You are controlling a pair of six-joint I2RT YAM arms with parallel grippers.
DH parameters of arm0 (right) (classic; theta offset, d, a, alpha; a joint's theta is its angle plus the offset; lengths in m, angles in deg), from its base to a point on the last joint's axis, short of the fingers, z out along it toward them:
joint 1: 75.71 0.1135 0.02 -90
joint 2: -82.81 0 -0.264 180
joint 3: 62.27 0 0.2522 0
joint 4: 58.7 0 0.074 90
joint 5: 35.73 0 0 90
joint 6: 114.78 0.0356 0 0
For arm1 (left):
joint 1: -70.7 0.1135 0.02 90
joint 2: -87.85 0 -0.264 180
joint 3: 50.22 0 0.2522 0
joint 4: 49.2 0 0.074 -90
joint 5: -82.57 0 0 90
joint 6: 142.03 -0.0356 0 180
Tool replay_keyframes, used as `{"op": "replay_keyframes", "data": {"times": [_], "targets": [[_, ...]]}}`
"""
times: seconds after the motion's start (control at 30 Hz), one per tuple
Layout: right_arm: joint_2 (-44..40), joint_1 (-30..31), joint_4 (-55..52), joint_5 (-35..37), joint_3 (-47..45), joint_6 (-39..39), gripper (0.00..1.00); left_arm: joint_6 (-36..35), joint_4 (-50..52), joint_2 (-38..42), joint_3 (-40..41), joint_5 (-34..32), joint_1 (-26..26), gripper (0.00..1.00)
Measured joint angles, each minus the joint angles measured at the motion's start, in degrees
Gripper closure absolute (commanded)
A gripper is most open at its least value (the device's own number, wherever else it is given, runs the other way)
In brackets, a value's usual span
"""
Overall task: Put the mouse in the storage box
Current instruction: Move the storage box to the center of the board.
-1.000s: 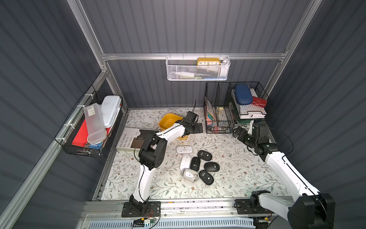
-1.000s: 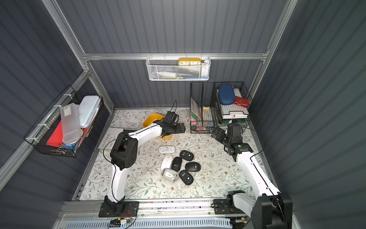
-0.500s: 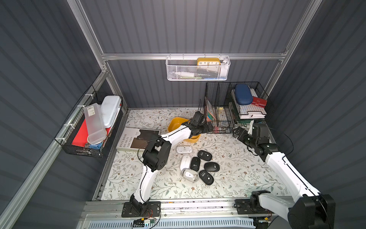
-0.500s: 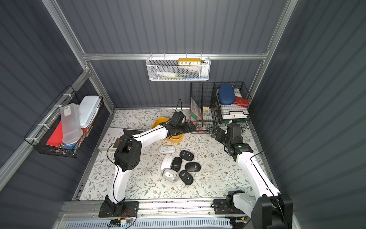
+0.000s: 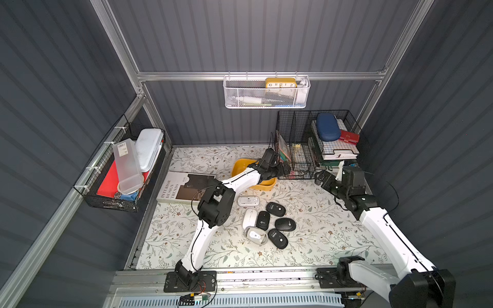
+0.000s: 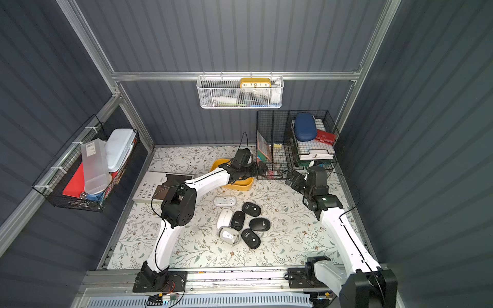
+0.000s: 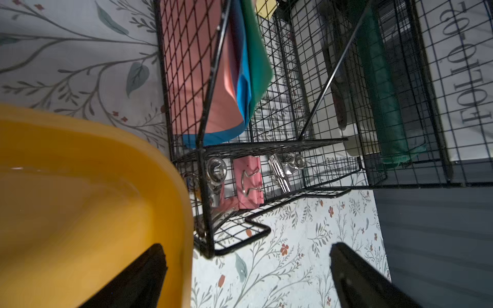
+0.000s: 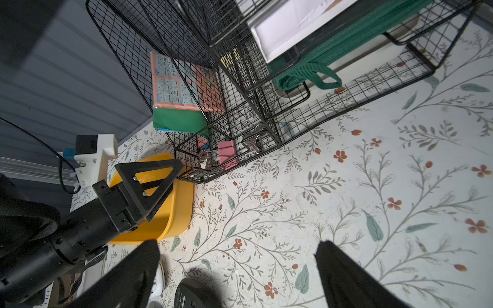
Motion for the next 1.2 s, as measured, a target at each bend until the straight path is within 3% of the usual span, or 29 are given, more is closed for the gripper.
{"op": "replay_keyframes", "data": {"times": [0.23, 0.37, 0.67, 1.2], "targets": [[0.44, 1.97, -1.75, 0.35, 0.09, -1.03, 0.03, -3.61, 2.05, 9.64, 7.06, -5.05, 0.5, 0.01], [1.55, 5.92, -3.32, 1.55, 0.81, -3.21, 0.03, -5.64, 1.9, 14.05, 12.0, -5.55, 3.5, 0.01], [3.58, 11.87, -4.5, 4.52, 2.43, -5.73, 0.03, -7.56, 3.98, 13.53, 18.49, -8.07, 12.9, 0.01], [5.09, 14.23, -5.64, 6.86, 3.61, -7.96, 0.03, -6.29, 8.13, 13.46, 23.58, -11.19, 7.76, 0.01]]}}
